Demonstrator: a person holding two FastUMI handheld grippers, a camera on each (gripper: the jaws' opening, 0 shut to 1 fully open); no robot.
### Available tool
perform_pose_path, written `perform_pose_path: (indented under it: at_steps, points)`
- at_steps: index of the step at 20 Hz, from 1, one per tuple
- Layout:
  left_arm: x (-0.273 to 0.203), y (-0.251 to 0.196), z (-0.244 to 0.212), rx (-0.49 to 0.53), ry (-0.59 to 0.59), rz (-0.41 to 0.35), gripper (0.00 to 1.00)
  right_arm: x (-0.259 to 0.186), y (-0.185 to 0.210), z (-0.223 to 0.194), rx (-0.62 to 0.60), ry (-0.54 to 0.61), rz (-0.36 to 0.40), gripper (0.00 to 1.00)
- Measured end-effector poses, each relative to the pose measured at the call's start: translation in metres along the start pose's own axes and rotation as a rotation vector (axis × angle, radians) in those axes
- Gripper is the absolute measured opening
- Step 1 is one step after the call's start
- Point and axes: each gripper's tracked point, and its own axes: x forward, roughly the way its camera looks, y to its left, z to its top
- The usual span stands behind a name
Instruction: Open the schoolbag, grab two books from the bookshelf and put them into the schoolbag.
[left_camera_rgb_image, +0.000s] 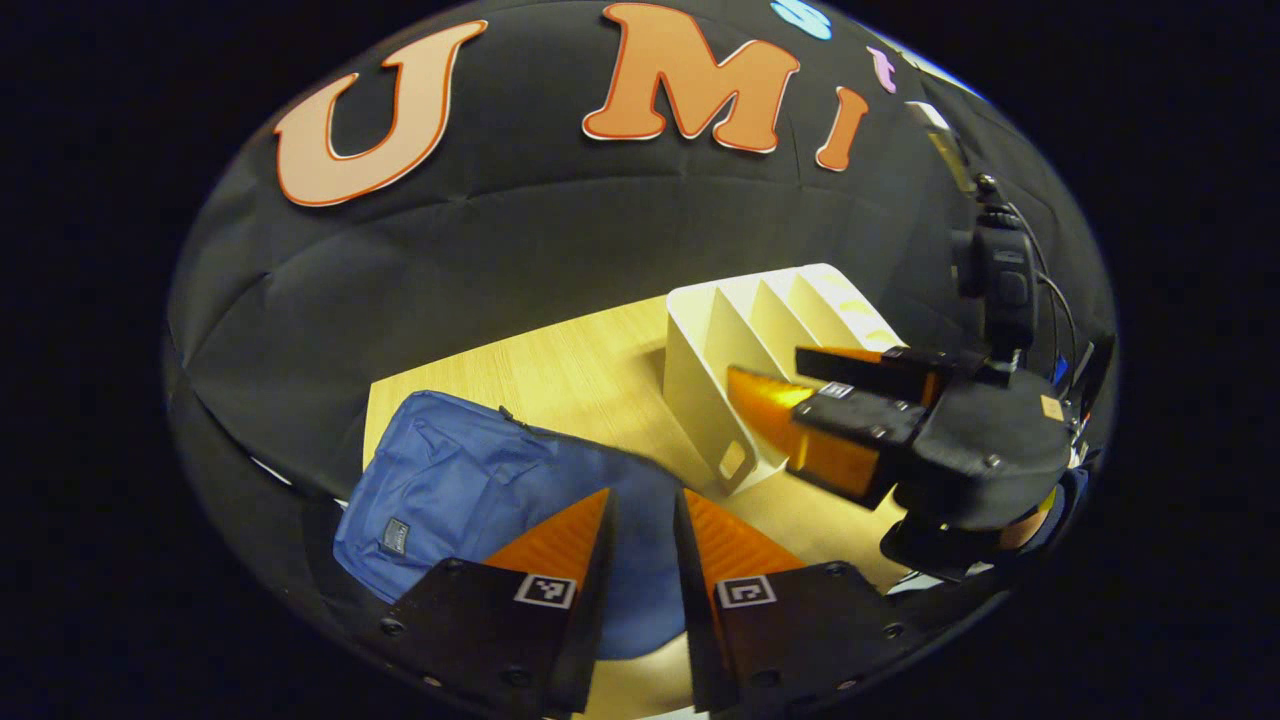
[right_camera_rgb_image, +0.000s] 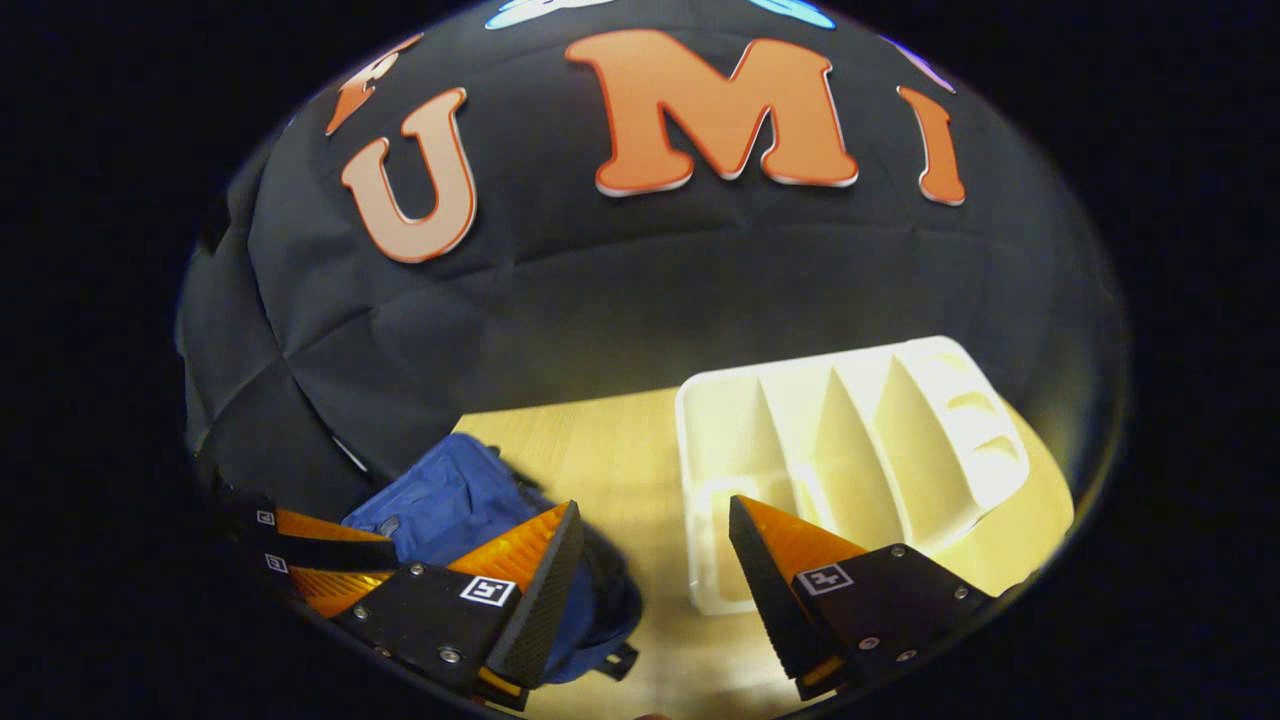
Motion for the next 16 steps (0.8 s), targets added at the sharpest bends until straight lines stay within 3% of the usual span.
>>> perform_pose_path:
  at_steps: [2,4,7,8,11,16]
  points:
    - [-0.001,-0.012,0.013,-0.01,-0.047,0.037,0.51,-0.012,-0.025,0.028,-0.04,-0.064,-0.01,0.86]
    - [-0.005,-0.027,0.026,-0.034,-0.096,0.069,0.51,-0.026,-0.054,0.053,-0.077,-0.12,-0.028,0.86]
    - [-0.007,-0.055,0.048,-0.072,-0.177,0.106,0.52,-0.049,-0.079,0.068,-0.094,-0.139,0.002,0.88]
    - [-0.009,-0.059,0.055,-0.071,-0.211,0.13,0.58,-0.055,-0.088,0.073,-0.105,-0.148,-0.002,0.9]
    - [-0.023,-0.077,0.082,-0.065,-0.325,0.171,1.0,-0.07,-0.117,0.092,-0.146,-0.203,-0.033,0.92]
    - [-0.04,-0.081,0.113,-0.079,-0.479,0.274,0.99,-0.089,-0.133,0.113,-0.17,-0.257,-0.036,0.95]
